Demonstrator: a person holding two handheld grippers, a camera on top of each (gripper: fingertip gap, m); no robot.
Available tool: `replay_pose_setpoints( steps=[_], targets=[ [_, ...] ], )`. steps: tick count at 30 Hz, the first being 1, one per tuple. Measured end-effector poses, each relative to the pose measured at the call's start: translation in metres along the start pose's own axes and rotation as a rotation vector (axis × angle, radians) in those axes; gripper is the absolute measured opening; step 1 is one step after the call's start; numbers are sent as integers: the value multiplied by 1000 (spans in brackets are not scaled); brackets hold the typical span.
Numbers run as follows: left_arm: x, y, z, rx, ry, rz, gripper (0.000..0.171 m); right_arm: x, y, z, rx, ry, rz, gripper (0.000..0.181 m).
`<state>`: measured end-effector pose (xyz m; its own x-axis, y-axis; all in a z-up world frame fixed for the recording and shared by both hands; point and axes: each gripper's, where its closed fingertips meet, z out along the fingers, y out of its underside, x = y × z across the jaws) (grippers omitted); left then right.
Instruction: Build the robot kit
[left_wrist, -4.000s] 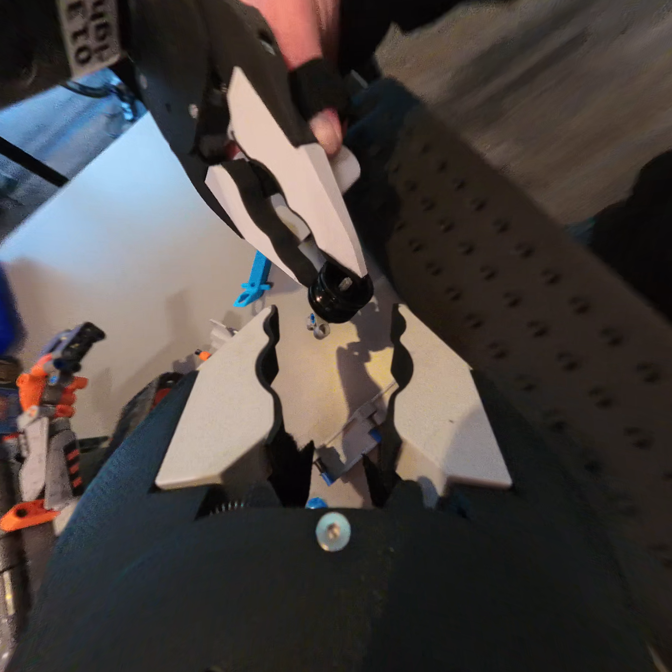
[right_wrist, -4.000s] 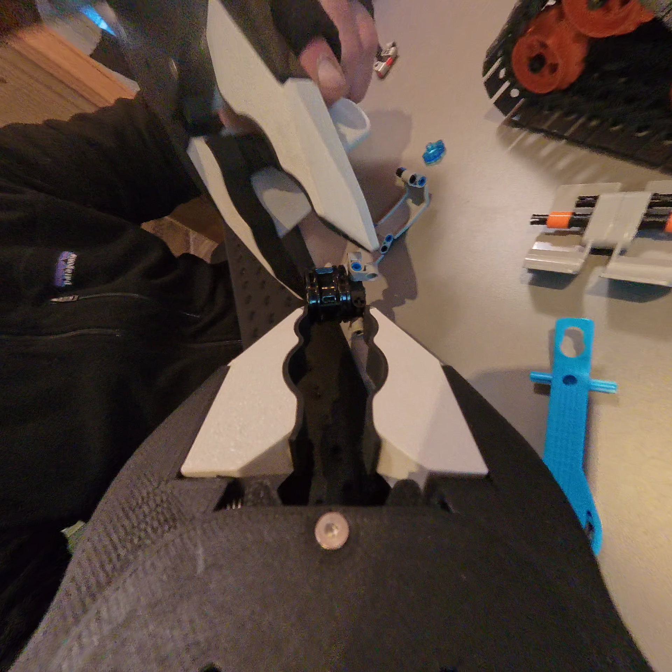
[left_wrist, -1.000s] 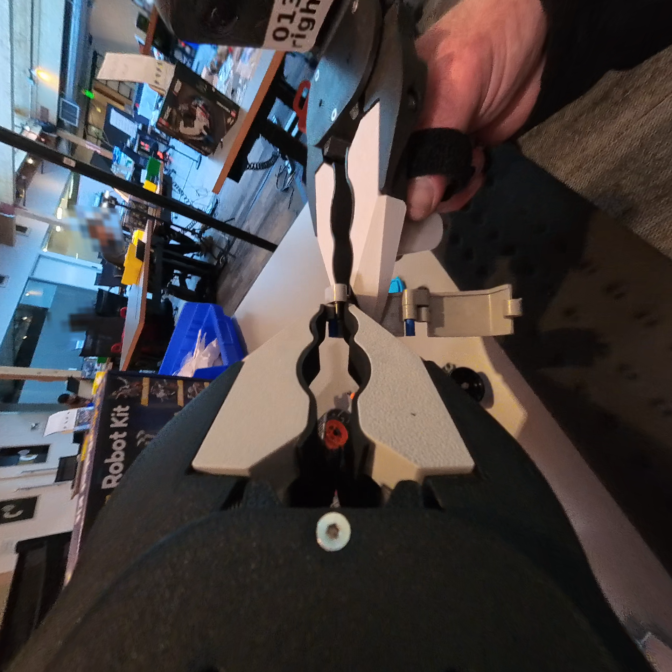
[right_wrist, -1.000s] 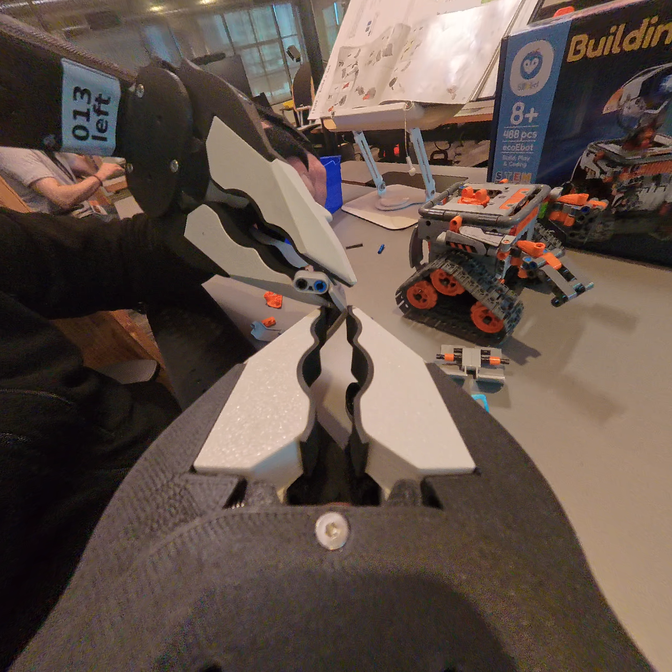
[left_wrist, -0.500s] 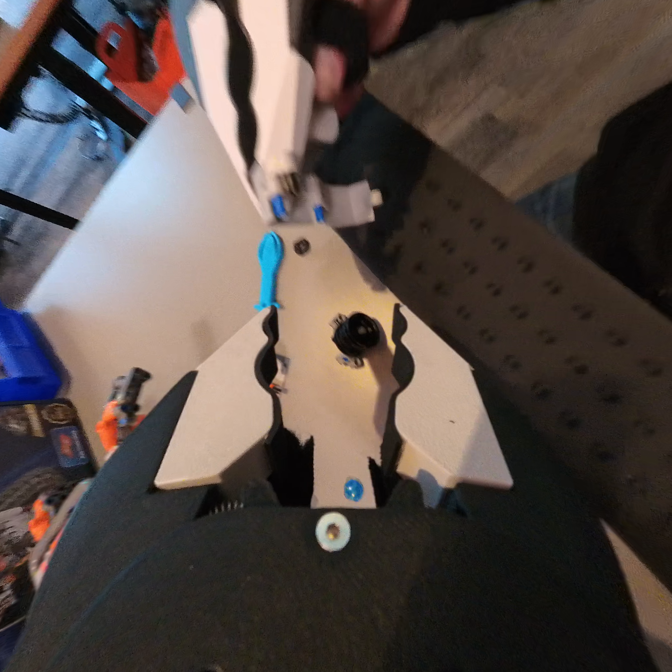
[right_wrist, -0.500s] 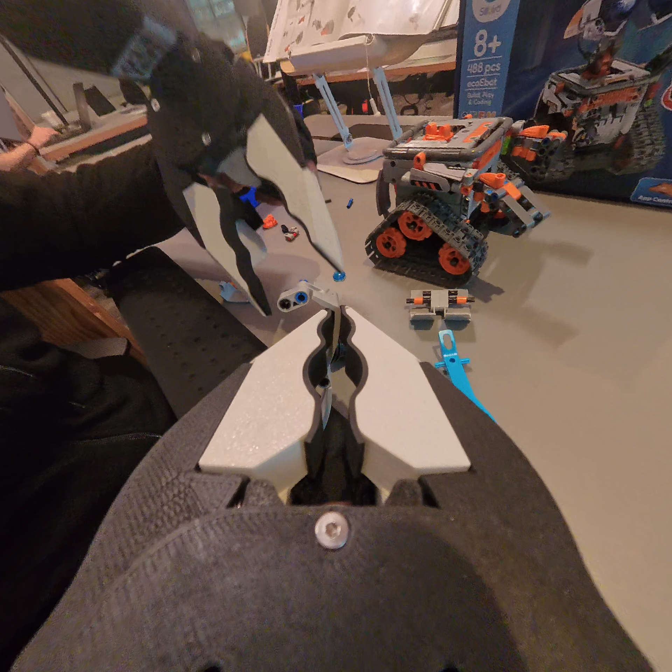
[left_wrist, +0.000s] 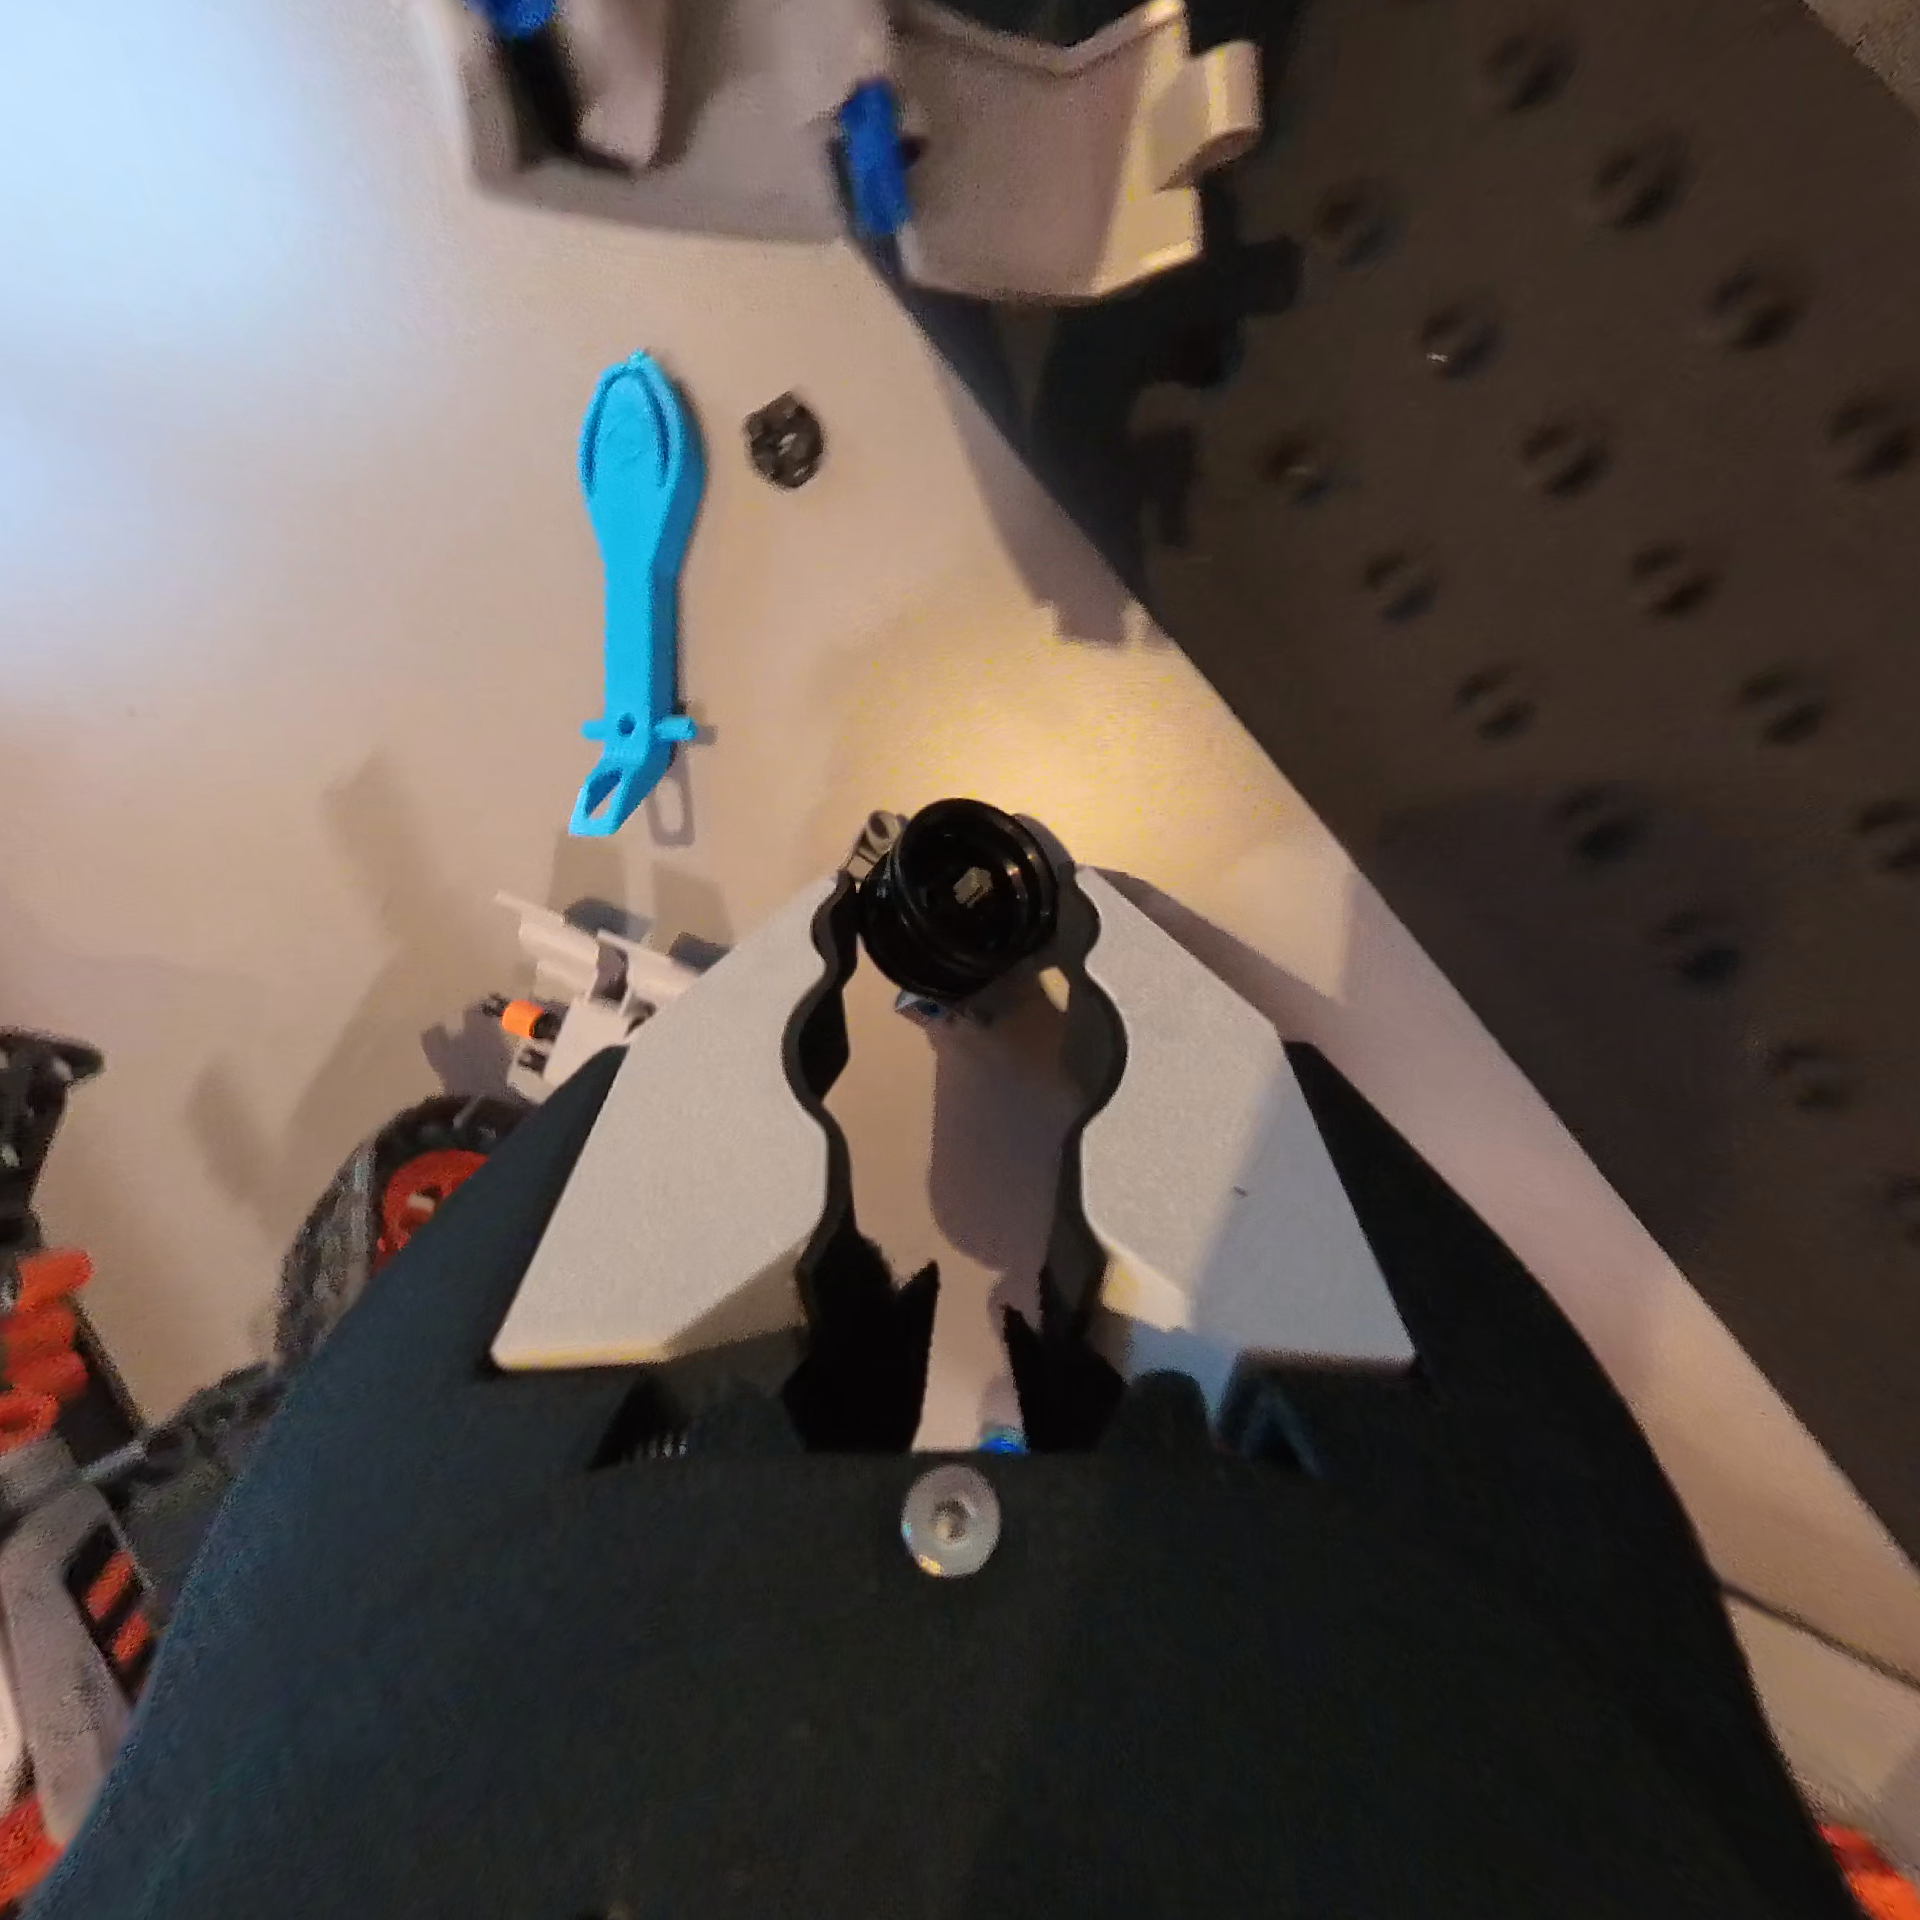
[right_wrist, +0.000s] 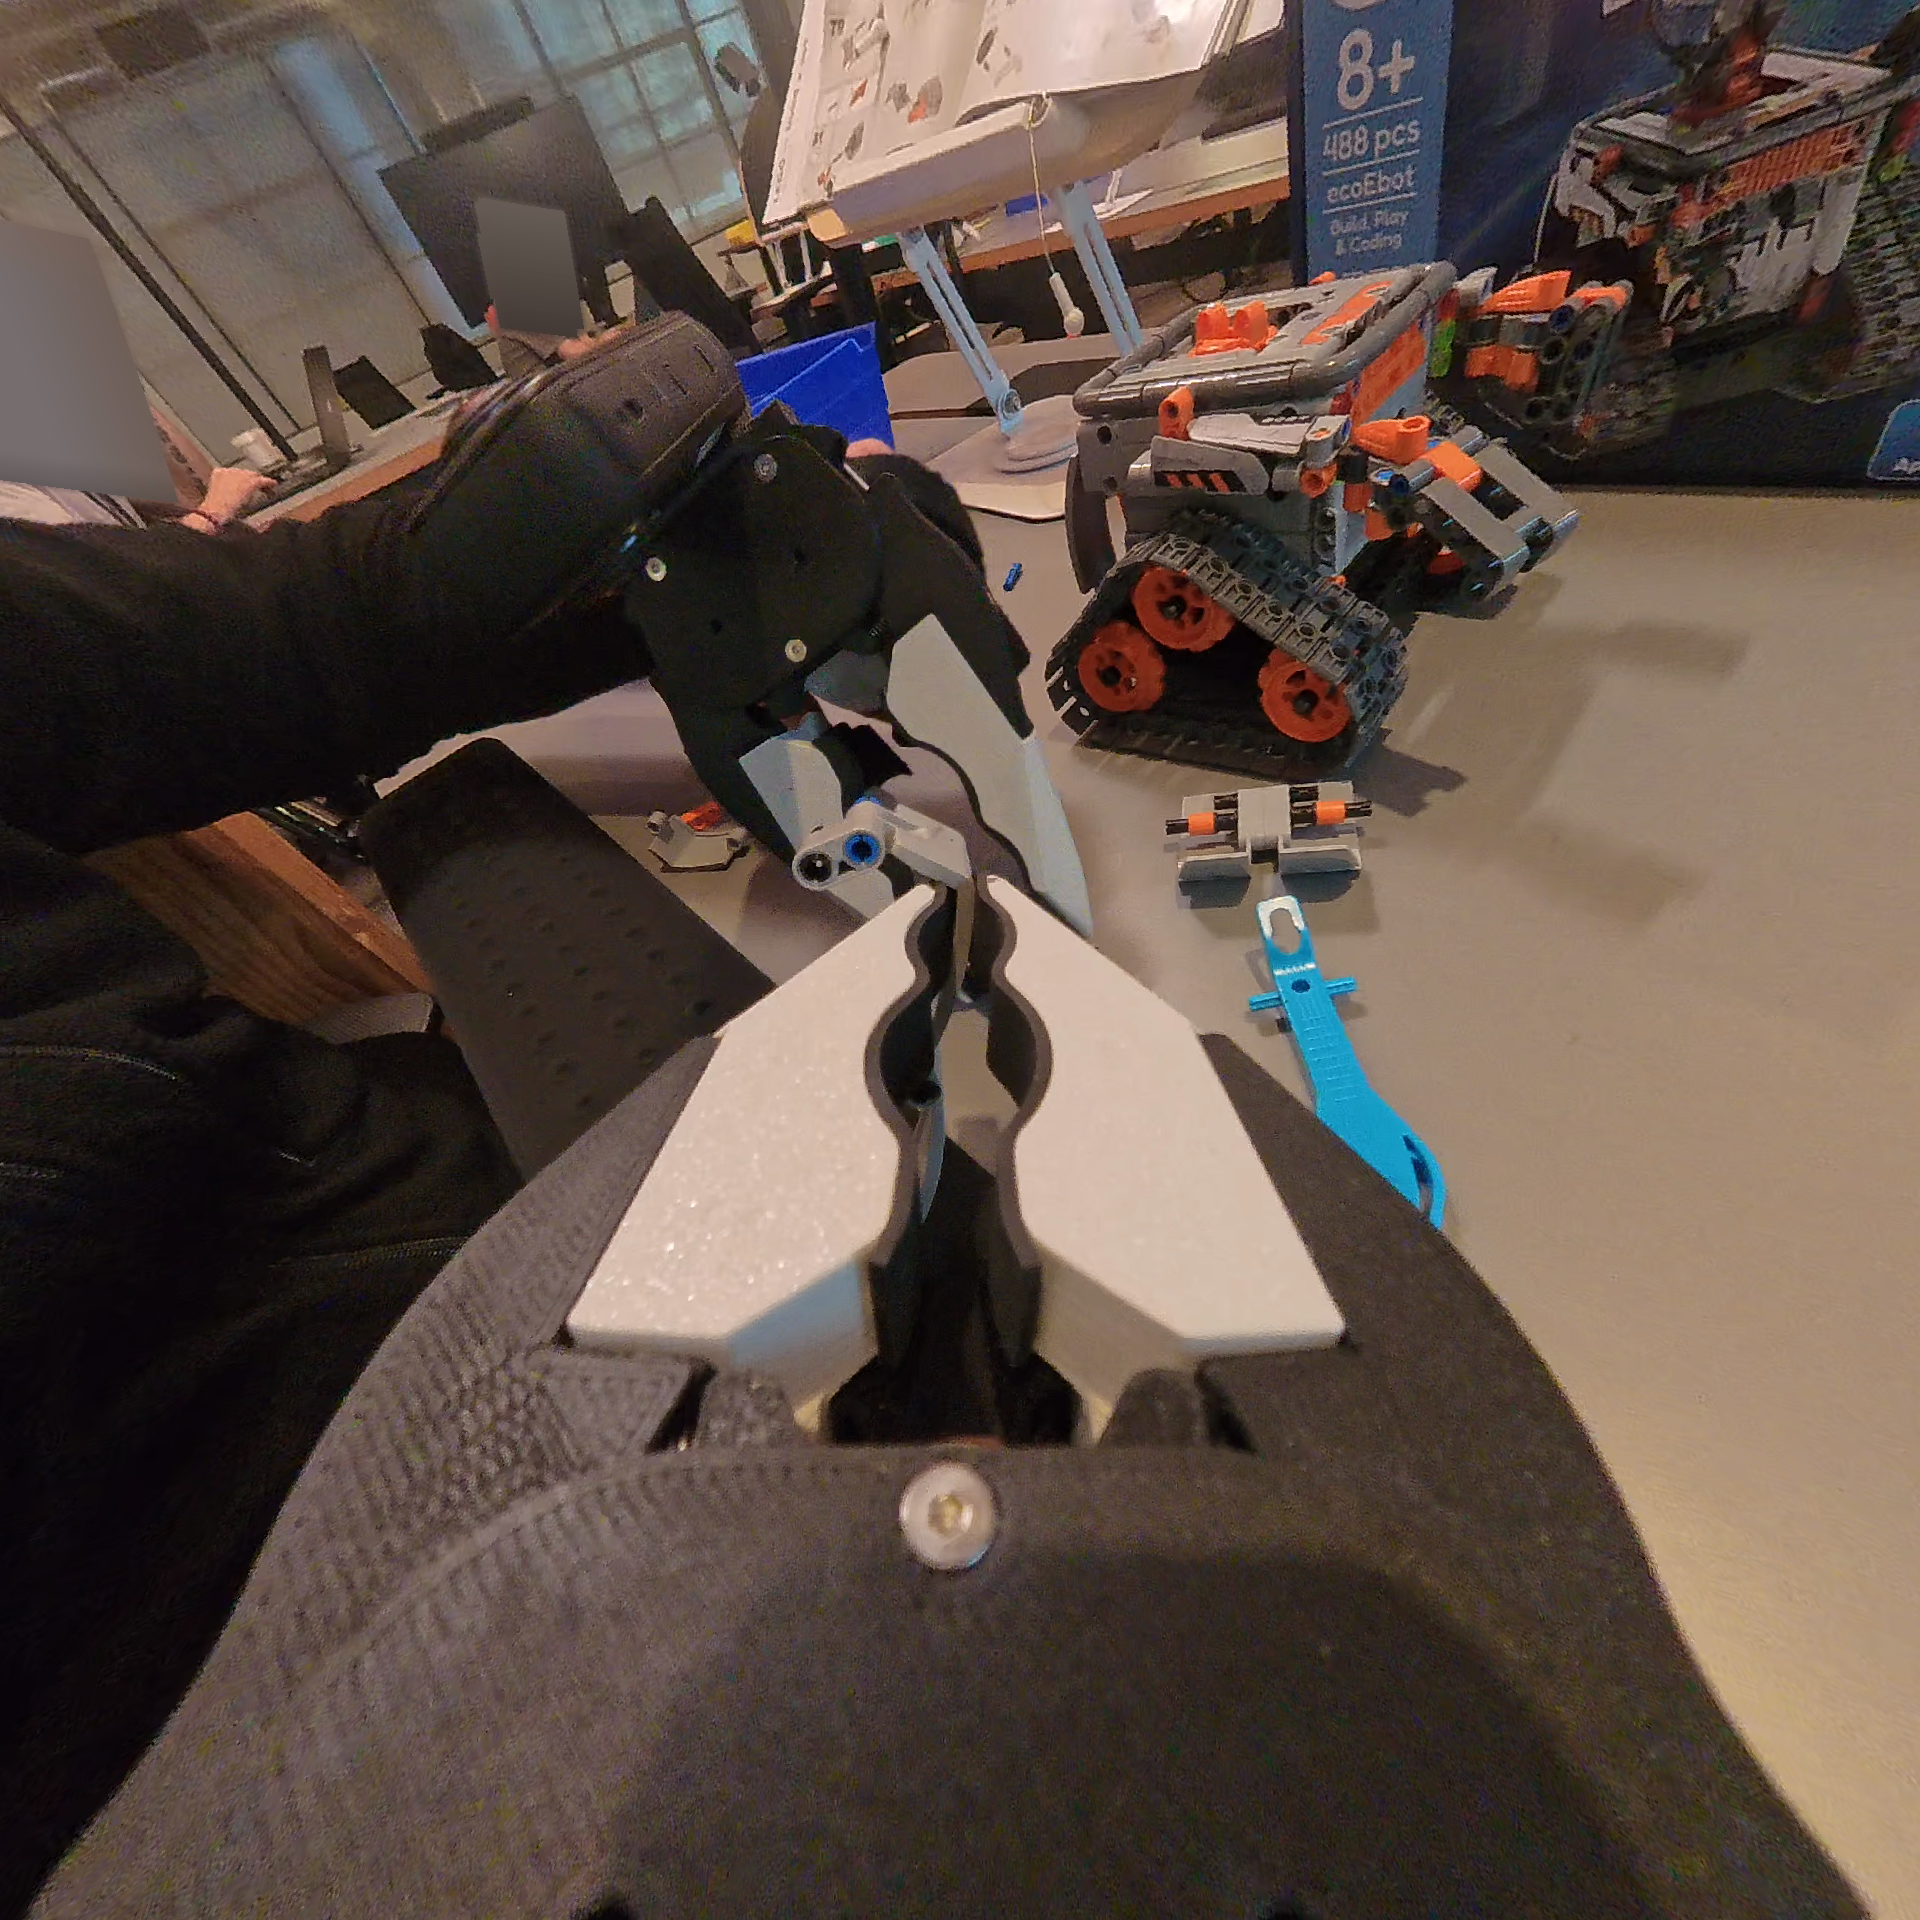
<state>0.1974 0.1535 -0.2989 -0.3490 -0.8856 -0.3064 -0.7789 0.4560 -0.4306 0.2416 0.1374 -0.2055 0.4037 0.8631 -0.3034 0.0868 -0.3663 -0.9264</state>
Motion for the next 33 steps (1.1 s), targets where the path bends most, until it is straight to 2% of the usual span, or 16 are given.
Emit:
replay_pose_setpoints(
  steps=[3,7,10,11,12,14,16,18,20,21,24,27,30,32,33],
  targets=[
    [-8,-2,-4,55,-63,-204,35,4,-1,0,2,7,15,0],
    [-1,-1,-4,138,-47,-510,36,4,-2,5,-8,-6,12,0],
    [-1,6,-9,189,-24,-670,36,5,-3,8,-9,-15,13,0],
    [0,8,-11,191,-5,-700,40,6,-3,9,-9,-15,16,0],
    [1,11,-12,184,9,-722,55,7,-4,10,-7,-17,20,0],
    [7,16,-14,168,55,-727,66,7,-4,10,-3,-22,27,0],
    [17,9,-22,208,126,-639,63,8,-3,10,-5,-23,30,0],
    [15,14,-24,162,95,-544,68,8,-2,10,-6,-27,34,0],
    [9,21,-24,86,39,-417,64,8,-2,10,-13,-28,32,0],
    [5,23,-24,59,23,-404,69,8,-2,11,-15,-27,31,0],
    [11,11,-22,72,112,-442,68,8,-1,11,-14,-27,25,0],
    [17,10,-13,35,193,-479,65,7,-2,10,-7,-33,25,0],
    [18,4,-11,58,283,-564,48,6,-1,10,-6,-37,22,0],
    [19,0,-11,86,328,-609,30,6,-1,10,-5,-41,21,0],
    [19,0,-11,91,342,-624,30,6,-1,10,-4,-43,21,0]
  ],
)
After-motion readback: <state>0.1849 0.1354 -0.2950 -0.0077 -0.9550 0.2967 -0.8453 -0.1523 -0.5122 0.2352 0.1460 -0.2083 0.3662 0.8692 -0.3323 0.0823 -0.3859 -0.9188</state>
